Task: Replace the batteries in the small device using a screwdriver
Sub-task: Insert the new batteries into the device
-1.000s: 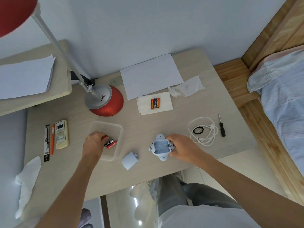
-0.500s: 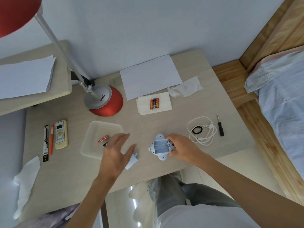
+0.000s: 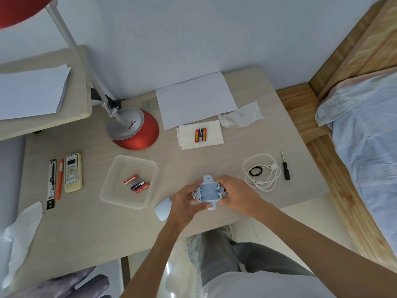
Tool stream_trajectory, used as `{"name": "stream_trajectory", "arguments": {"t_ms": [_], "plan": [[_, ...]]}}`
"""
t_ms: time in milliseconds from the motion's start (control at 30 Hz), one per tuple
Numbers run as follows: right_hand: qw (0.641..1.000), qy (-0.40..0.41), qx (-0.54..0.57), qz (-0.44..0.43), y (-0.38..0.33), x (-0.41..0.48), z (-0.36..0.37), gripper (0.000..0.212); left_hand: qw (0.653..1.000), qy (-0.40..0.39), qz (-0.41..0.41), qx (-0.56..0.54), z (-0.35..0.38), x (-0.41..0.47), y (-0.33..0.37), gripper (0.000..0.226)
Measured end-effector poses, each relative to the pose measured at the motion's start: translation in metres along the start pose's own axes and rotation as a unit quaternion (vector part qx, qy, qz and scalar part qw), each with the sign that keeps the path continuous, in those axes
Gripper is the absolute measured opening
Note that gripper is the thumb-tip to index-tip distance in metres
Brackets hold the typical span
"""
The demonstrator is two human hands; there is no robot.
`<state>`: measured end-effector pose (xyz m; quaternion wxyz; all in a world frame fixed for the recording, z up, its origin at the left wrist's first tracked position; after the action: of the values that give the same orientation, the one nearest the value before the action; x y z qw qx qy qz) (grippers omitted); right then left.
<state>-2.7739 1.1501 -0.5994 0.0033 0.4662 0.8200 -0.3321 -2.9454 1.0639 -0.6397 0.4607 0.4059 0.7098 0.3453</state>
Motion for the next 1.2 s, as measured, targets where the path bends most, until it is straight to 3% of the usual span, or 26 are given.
{"name": "stream_trajectory", "arguments": {"t_ms": [167,267,400,500,567,633,767,933,1200], "plan": [[0.998,-0.063,-0.013,-0.017,-0.010,0.014,-0.009,0.040,0.991,0.034,-0.068,-0.111,0.004,-0.001,-0.014,0.080],[0.994,-0.094,0.054,-0.002,-0.010,0.035,-0.025,0.049,0.984,0.048,-0.076,-0.151,0.003,-0.001,-0.016,0.081],[0.994,0.036,0.102,0.025,-0.011,0.094,-0.063,0.047,0.980,0.060,-0.093,-0.163,0.002,-0.001,-0.016,0.086],[0.994,0.105,0.031,0.007,-0.023,0.138,-0.076,0.044,0.982,0.079,-0.093,-0.144,-0.002,-0.004,-0.020,0.087],[0.991,0.130,-0.018,-0.001,-0.029,0.161,-0.079,0.054,0.980,0.089,-0.099,-0.146,-0.006,-0.006,-0.024,0.091],[0.988,0.138,-0.065,-0.008,-0.032,0.178,-0.079,0.065,0.979,0.093,-0.106,-0.144,-0.010,-0.009,-0.027,0.094],[0.981,0.133,-0.141,-0.022,-0.029,0.197,-0.072,0.068,0.977,0.098,-0.111,-0.152,-0.013,-0.014,-0.035,0.088],[0.978,0.116,-0.169,-0.035,-0.032,0.202,-0.066,0.060,0.977,0.108,-0.109,-0.149,-0.013,-0.017,-0.037,0.085],[0.976,0.151,-0.146,-0.058,-0.040,0.191,-0.062,0.058,0.973,0.105,-0.128,-0.161,-0.013,-0.018,-0.037,0.087]]}}
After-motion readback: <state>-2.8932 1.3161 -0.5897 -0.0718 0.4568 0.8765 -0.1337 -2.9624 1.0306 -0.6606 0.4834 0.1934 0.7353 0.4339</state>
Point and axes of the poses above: each hand's wrist, its own x-axis towards the middle knuckle, its own z-axis out of the palm, y = z × x, the point moved 8 cm from there along x, towards the middle knuckle, and after that the axes turned 5 degrees about y, right-handed, at the moved point
